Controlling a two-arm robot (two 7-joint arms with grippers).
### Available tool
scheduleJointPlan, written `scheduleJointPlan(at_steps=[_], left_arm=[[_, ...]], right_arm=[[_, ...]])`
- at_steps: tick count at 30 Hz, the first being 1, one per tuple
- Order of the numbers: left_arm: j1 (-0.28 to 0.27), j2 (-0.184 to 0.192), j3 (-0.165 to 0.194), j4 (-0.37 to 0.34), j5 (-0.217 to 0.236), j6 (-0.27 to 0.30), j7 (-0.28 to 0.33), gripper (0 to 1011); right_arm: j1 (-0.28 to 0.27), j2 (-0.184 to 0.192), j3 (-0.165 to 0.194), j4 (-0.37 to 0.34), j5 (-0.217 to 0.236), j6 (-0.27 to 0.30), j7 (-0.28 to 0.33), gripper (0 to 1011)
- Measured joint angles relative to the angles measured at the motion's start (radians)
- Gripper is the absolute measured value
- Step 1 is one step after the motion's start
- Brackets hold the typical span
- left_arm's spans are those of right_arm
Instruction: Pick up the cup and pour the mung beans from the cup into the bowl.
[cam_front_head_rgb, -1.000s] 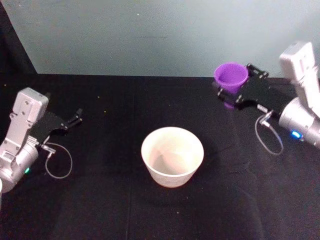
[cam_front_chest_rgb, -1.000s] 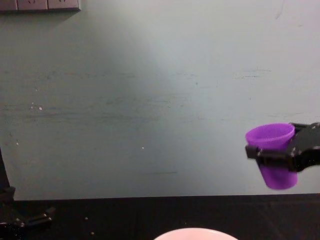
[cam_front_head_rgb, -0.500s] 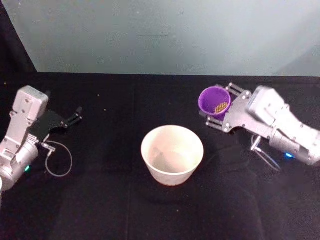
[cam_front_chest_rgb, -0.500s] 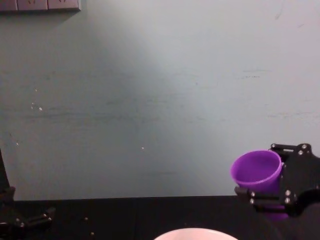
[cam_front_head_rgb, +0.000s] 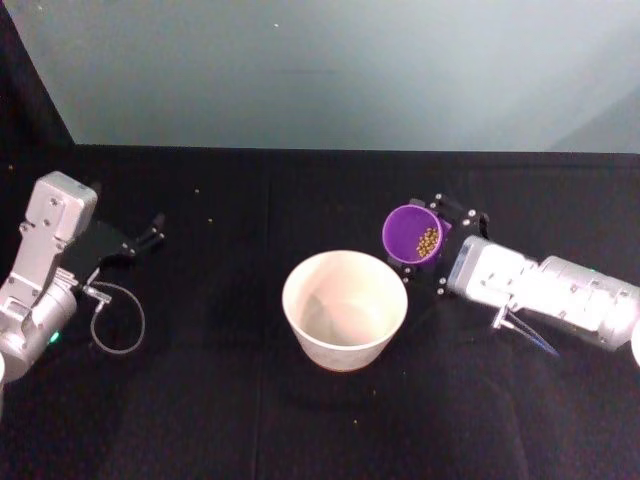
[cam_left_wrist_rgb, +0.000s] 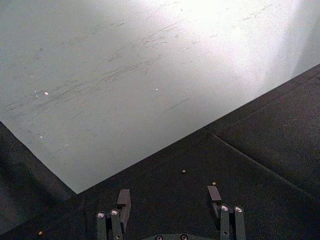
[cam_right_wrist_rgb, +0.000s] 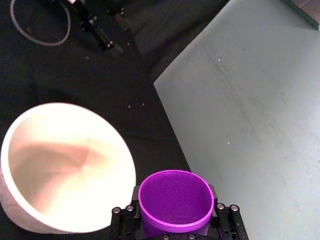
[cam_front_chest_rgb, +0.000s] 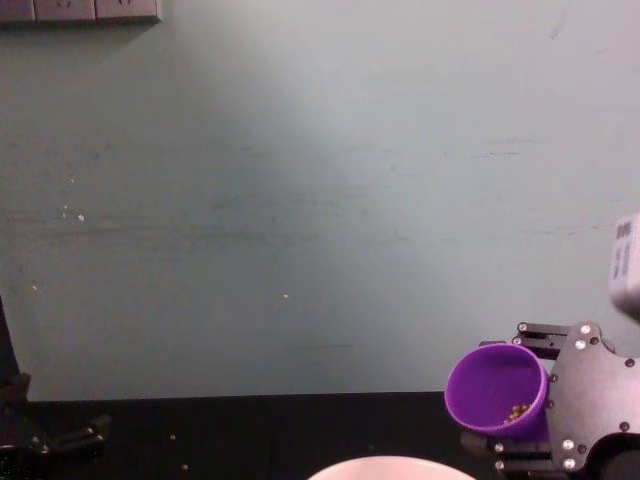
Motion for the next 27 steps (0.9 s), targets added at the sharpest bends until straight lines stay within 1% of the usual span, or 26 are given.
scheduleJointPlan(at_steps=[2, 3, 6, 7, 8, 9, 10, 11, 12, 13, 14, 15, 18, 19, 21, 22, 25, 26, 27], left_arm=[[0.000, 0.000, 0.000, 0.000, 0.000, 0.000, 0.000, 1000], [0.000, 0.000, 0.000, 0.000, 0.000, 0.000, 0.000, 1000], [0.000, 0.000, 0.000, 0.000, 0.000, 0.000, 0.000, 1000], [0.000, 0.000, 0.000, 0.000, 0.000, 0.000, 0.000, 1000], [0.000, 0.000, 0.000, 0.000, 0.000, 0.000, 0.000, 1000], [0.000, 0.000, 0.000, 0.000, 0.000, 0.000, 0.000, 1000], [0.000, 0.000, 0.000, 0.000, 0.000, 0.000, 0.000, 1000], [0.000, 0.000, 0.000, 0.000, 0.000, 0.000, 0.000, 1000], [0.000, 0.000, 0.000, 0.000, 0.000, 0.000, 0.000, 1000], [0.000, 0.000, 0.000, 0.000, 0.000, 0.000, 0.000, 1000], [0.000, 0.000, 0.000, 0.000, 0.000, 0.000, 0.000, 1000], [0.000, 0.000, 0.000, 0.000, 0.000, 0.000, 0.000, 1000], [0.000, 0.000, 0.000, 0.000, 0.000, 0.000, 0.000, 1000], [0.000, 0.000, 0.000, 0.000, 0.000, 0.000, 0.000, 1000], [0.000, 0.000, 0.000, 0.000, 0.000, 0.000, 0.000, 1000], [0.000, 0.000, 0.000, 0.000, 0.000, 0.000, 0.000, 1000], [0.000, 0.000, 0.000, 0.000, 0.000, 0.000, 0.000, 1000], [0.000, 0.000, 0.000, 0.000, 0.000, 0.000, 0.000, 1000], [0.000, 0.000, 0.000, 0.000, 0.000, 0.000, 0.000, 1000]], right_arm=[[0.000, 0.000, -0.004, 0.000, -0.024, -0.005, -0.008, 749], [-0.001, 0.000, -0.007, -0.001, -0.051, -0.010, -0.018, 749], [-0.002, 0.001, -0.012, -0.004, -0.094, -0.019, -0.038, 749], [-0.004, 0.002, -0.014, -0.006, -0.121, -0.024, -0.051, 749], [-0.004, 0.002, -0.015, -0.007, -0.136, -0.026, -0.058, 749], [-0.005, 0.003, -0.017, -0.010, -0.166, -0.033, -0.073, 749], [-0.006, 0.004, -0.018, -0.011, -0.180, -0.036, -0.080, 749], [-0.008, 0.005, -0.021, -0.014, -0.210, -0.044, -0.095, 749], [-0.008, 0.005, -0.021, -0.014, -0.210, -0.044, -0.095, 749], [-0.009, 0.008, -0.024, -0.017, -0.241, -0.050, -0.110, 749], [-0.010, 0.009, -0.027, -0.020, -0.258, -0.053, -0.118, 749], [-0.011, 0.012, -0.031, -0.024, -0.291, -0.056, -0.130, 749], [-0.012, 0.016, -0.038, -0.030, -0.336, -0.061, -0.146, 749], [-0.013, 0.019, -0.042, -0.032, -0.369, -0.063, -0.159, 749], [-0.014, 0.021, -0.047, -0.034, -0.401, -0.065, -0.173, 749], [-0.015, 0.022, -0.052, -0.035, -0.431, -0.067, -0.189, 749], [-0.016, 0.024, -0.057, -0.035, -0.468, -0.067, -0.208, 749], [-0.016, 0.026, -0.061, -0.035, -0.492, -0.067, -0.220, 749], [-0.016, 0.026, -0.062, -0.035, -0.503, -0.067, -0.226, 749]])
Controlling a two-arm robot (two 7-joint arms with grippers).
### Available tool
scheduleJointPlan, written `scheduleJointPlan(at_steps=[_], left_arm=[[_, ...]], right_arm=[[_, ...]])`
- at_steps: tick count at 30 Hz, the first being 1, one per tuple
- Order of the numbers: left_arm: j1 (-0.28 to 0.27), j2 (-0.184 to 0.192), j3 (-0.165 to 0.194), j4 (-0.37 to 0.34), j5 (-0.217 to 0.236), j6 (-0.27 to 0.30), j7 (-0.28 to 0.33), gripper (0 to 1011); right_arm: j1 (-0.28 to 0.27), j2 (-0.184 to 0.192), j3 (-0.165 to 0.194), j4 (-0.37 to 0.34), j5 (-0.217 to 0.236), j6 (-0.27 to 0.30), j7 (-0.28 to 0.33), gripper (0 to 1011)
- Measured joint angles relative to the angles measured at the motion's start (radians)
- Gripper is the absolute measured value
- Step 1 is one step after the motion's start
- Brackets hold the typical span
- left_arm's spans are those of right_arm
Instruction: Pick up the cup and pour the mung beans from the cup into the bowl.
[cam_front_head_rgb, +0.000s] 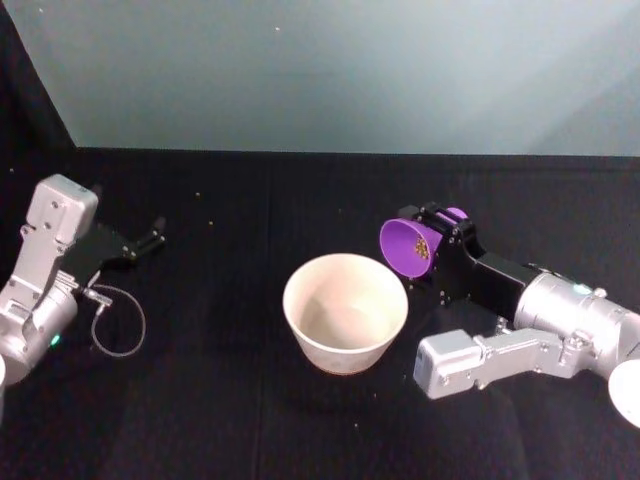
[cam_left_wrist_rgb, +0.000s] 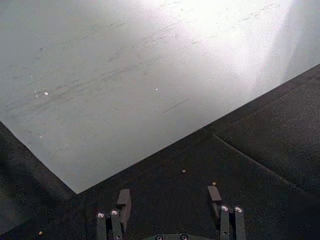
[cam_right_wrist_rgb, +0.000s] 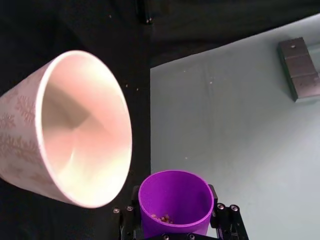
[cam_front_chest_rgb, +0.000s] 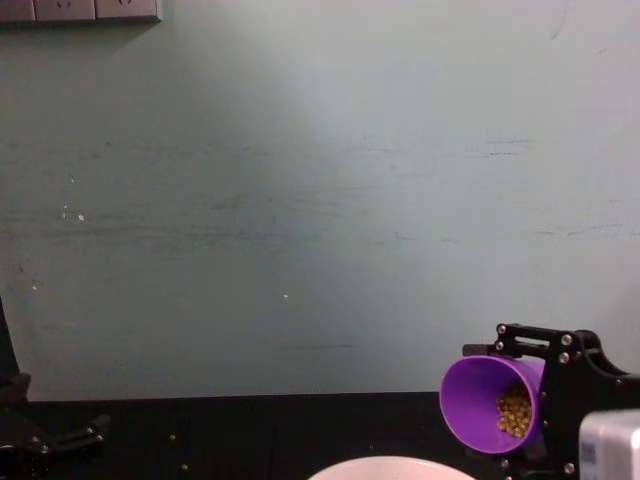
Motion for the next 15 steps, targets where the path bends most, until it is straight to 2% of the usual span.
scheduleJointPlan(at_steps=[1, 9, 11, 15], left_arm=[[0.000, 0.000, 0.000, 0.000, 0.000, 0.000, 0.000, 1000], [0.000, 0.000, 0.000, 0.000, 0.000, 0.000, 0.000, 1000], [0.000, 0.000, 0.000, 0.000, 0.000, 0.000, 0.000, 1000], [0.000, 0.000, 0.000, 0.000, 0.000, 0.000, 0.000, 1000]], right_arm=[[0.000, 0.001, -0.004, 0.000, -0.021, 0.000, -0.011, 749], [0.005, 0.005, -0.022, 0.007, -0.097, 0.003, -0.057, 749], [0.009, 0.009, -0.033, 0.008, -0.130, 0.005, -0.075, 749], [0.014, 0.012, -0.042, 0.009, -0.155, 0.007, -0.091, 749]])
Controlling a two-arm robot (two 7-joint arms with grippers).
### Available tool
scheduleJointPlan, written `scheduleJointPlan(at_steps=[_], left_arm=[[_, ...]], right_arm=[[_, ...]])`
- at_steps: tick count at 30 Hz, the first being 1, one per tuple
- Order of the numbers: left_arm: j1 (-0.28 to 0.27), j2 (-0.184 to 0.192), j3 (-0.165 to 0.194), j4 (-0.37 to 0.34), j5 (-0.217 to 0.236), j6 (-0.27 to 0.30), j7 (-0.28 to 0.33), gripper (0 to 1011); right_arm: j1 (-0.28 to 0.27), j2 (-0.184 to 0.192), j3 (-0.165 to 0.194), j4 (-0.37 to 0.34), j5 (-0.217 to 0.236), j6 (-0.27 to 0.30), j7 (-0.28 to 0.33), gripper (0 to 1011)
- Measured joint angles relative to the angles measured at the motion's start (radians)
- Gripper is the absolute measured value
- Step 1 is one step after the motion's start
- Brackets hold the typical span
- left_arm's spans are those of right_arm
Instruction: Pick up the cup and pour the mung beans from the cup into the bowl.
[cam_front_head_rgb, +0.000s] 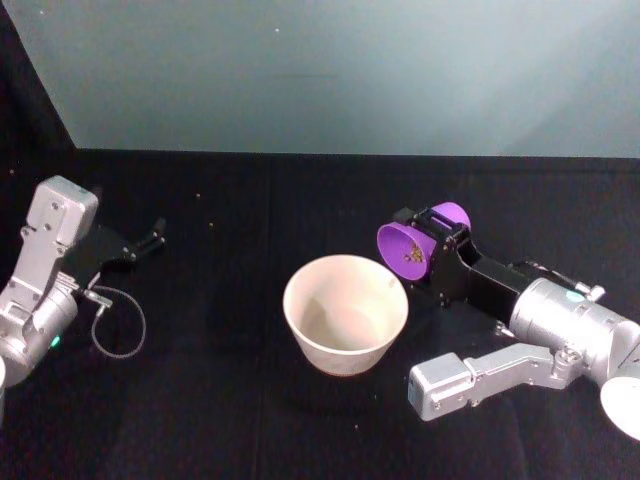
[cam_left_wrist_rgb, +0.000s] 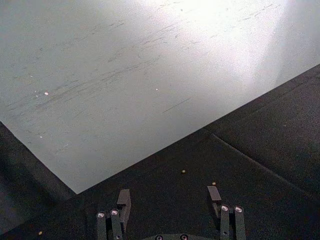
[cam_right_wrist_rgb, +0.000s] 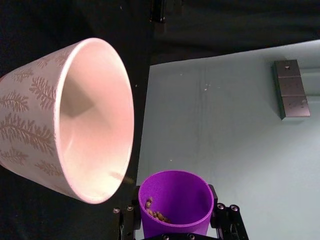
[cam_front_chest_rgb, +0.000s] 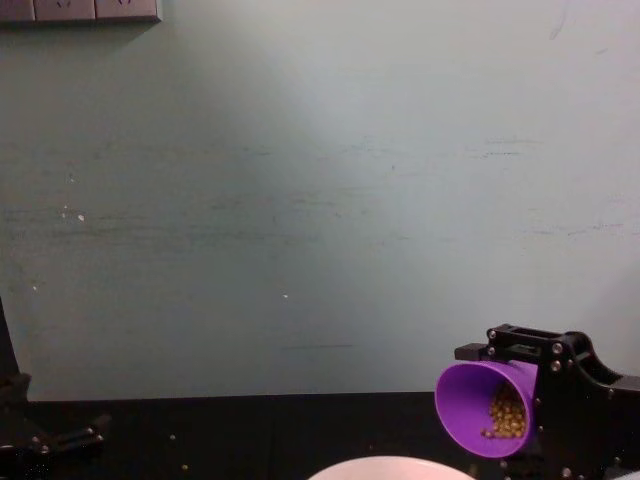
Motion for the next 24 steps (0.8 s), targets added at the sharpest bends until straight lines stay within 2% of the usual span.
scheduleJointPlan(at_steps=[13, 16, 24], left_arm=[[0.000, 0.000, 0.000, 0.000, 0.000, 0.000, 0.000, 1000], [0.000, 0.000, 0.000, 0.000, 0.000, 0.000, 0.000, 1000], [0.000, 0.000, 0.000, 0.000, 0.000, 0.000, 0.000, 1000]], right_arm=[[0.027, 0.005, -0.038, 0.005, -0.065, 0.004, -0.037, 749], [0.035, 0.008, -0.052, 0.006, -0.096, 0.012, -0.051, 749], [0.046, 0.014, -0.074, 0.007, -0.139, 0.029, -0.075, 749]])
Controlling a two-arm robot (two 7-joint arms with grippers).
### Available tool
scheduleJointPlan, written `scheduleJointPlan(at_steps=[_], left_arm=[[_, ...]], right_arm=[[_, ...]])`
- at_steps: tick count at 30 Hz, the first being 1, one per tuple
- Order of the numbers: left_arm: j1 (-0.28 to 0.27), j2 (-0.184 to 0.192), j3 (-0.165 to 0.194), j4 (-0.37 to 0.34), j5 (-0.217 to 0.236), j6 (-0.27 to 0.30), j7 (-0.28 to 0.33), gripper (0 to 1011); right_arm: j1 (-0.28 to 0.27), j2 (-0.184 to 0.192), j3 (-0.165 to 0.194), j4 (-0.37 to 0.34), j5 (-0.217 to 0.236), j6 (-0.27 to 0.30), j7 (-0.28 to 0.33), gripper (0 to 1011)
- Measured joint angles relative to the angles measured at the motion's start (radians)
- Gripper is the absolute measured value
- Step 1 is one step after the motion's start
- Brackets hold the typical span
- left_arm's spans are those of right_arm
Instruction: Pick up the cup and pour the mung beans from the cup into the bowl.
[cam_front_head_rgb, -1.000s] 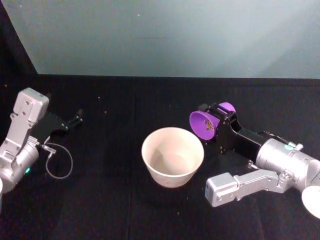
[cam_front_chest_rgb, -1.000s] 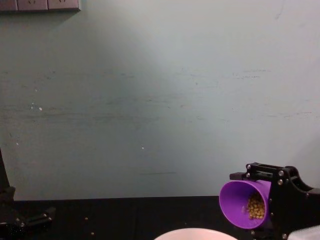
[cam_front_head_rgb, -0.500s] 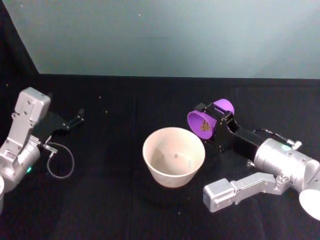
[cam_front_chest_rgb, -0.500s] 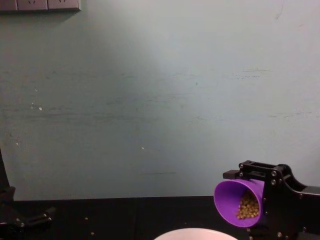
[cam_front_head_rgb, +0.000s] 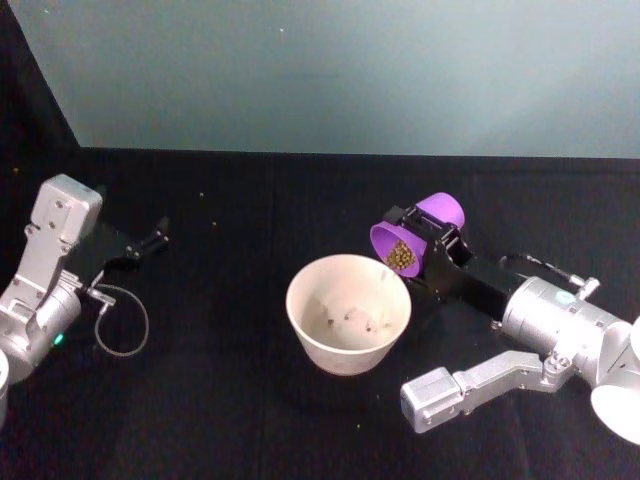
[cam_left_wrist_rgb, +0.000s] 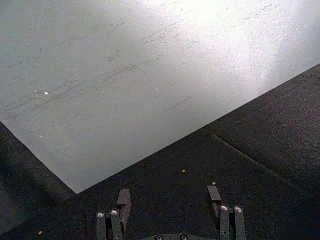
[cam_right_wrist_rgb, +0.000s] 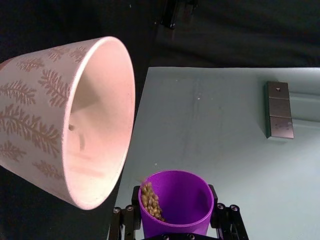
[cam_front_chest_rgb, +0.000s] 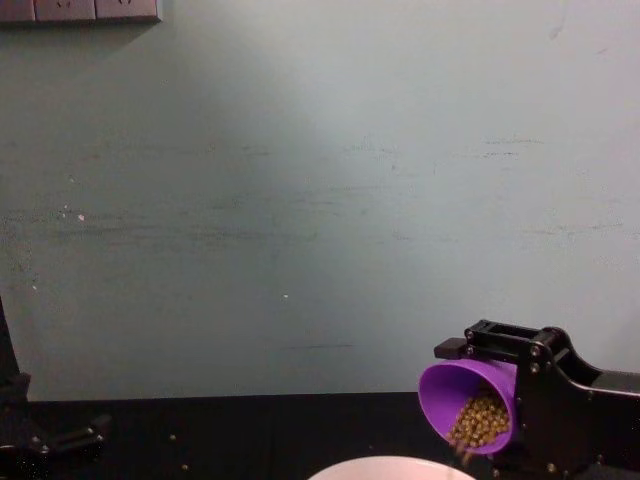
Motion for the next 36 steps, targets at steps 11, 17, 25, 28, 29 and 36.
scheduleJointPlan(at_steps=[11, 17, 25, 28, 29, 36], left_arm=[[0.000, 0.000, 0.000, 0.000, 0.000, 0.000, 0.000, 1000], [0.000, 0.000, 0.000, 0.000, 0.000, 0.000, 0.000, 1000], [0.000, 0.000, 0.000, 0.000, 0.000, 0.000, 0.000, 1000], [0.000, 0.000, 0.000, 0.000, 0.000, 0.000, 0.000, 1000], [0.000, 0.000, 0.000, 0.000, 0.000, 0.000, 0.000, 1000], [0.000, 0.000, 0.000, 0.000, 0.000, 0.000, 0.000, 1000]], right_arm=[[0.012, 0.007, -0.032, 0.005, -0.056, 0.026, -0.031, 749], [0.017, 0.010, -0.045, 0.005, -0.077, 0.034, -0.044, 749], [0.029, 0.018, -0.070, 0.011, -0.128, 0.053, -0.076, 749], [0.034, 0.021, -0.078, 0.013, -0.143, 0.057, -0.084, 749], [0.036, 0.022, -0.082, 0.015, -0.150, 0.058, -0.087, 749], [0.047, 0.031, -0.097, 0.016, -0.175, 0.067, -0.098, 749]])
